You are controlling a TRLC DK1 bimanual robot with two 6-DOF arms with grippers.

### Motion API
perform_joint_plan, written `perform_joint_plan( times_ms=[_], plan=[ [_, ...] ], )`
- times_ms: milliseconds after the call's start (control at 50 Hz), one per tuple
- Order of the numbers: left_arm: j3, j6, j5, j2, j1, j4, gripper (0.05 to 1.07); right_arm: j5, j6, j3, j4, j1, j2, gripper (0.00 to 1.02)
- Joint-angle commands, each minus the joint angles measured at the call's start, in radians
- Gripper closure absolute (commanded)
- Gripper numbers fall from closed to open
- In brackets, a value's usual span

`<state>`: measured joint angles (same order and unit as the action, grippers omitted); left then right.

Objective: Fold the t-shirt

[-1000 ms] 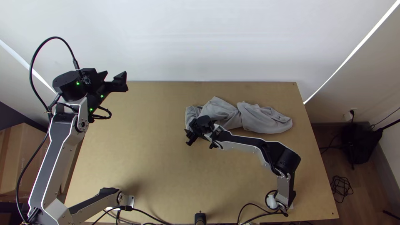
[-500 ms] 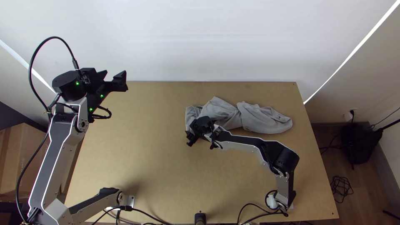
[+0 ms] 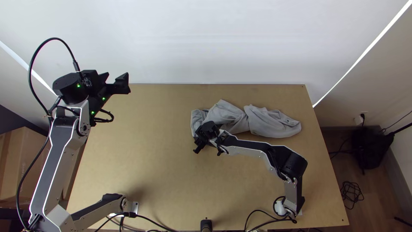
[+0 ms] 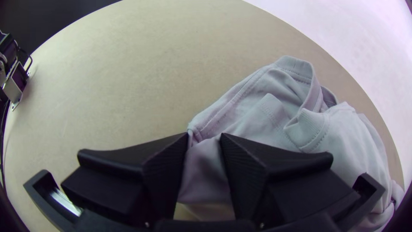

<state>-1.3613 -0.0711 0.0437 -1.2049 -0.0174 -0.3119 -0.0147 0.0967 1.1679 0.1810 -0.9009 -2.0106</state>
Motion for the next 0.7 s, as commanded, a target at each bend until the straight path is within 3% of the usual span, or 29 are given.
perform_joint_plan(
  times_ms=[0,20,60,80,400,680],
  plan=[
    [0.004,-0.006,0.007,0.011,0.007,0.016,0.09,0.005,-0.012,0.021,-0.015,-0.010,-0.028,0.79],
    [0.004,-0.006,0.007,0.011,0.007,0.014,0.09,0.005,-0.011,0.022,-0.014,-0.010,-0.028,0.80],
    [0.004,-0.006,0.007,0.015,0.007,0.011,0.09,0.005,-0.008,0.021,-0.002,-0.012,-0.028,0.98],
    [0.004,-0.006,0.007,0.015,0.007,0.010,0.09,0.007,-0.009,0.019,0.002,-0.012,-0.025,1.00],
    [0.070,0.008,0.007,0.028,-0.069,-0.027,0.09,0.032,-0.107,0.052,0.067,0.046,0.093,1.00],
    [0.154,0.010,0.007,0.022,-0.213,-0.023,0.09,0.076,-0.123,0.115,0.083,0.152,0.220,1.00]
  ],
)
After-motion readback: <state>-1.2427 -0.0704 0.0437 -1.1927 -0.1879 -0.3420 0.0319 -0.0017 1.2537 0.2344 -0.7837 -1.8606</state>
